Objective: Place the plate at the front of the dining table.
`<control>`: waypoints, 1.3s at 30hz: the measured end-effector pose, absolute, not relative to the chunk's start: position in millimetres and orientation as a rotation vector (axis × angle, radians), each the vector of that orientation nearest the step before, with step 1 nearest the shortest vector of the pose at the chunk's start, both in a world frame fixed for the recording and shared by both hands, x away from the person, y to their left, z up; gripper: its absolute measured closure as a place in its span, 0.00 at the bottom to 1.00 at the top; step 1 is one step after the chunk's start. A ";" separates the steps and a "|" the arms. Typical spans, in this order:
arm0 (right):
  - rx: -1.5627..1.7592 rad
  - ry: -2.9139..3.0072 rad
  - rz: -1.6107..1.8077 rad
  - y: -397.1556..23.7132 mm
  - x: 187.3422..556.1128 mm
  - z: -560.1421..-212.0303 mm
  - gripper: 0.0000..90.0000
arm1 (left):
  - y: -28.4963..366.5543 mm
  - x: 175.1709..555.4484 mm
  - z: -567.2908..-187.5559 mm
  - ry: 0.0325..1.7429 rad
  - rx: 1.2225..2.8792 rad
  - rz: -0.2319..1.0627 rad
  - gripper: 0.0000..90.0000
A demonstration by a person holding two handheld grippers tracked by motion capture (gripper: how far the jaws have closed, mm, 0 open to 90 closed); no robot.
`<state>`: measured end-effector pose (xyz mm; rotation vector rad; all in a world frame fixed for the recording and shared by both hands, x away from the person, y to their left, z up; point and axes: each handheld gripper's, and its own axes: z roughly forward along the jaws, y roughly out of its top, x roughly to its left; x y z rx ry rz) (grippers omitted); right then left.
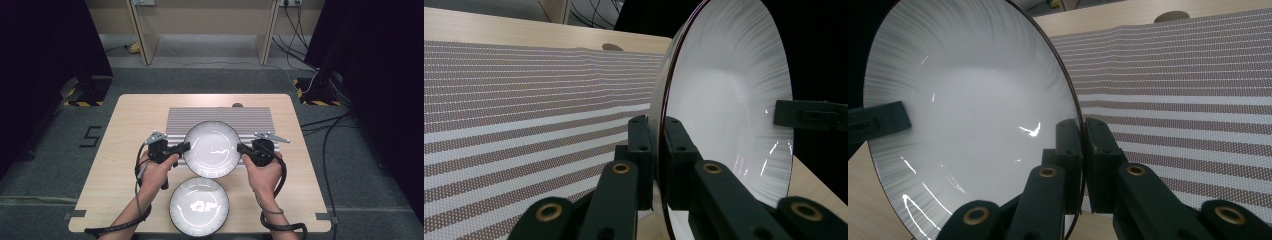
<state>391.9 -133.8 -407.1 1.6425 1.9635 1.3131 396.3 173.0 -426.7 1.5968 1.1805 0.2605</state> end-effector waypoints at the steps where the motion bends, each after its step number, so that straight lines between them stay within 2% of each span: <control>1: 1.643 1.960 1.314 -133.9 392.7 -406.8 0.95 | 172.7 397.0 -426.7 1.179 1.596 0.261 0.94; 39: 1.664 1.906 1.292 -137.4 414.7 -406.8 0.95 | 164.0 423.6 -429.3 1.197 1.578 0.248 0.94</control>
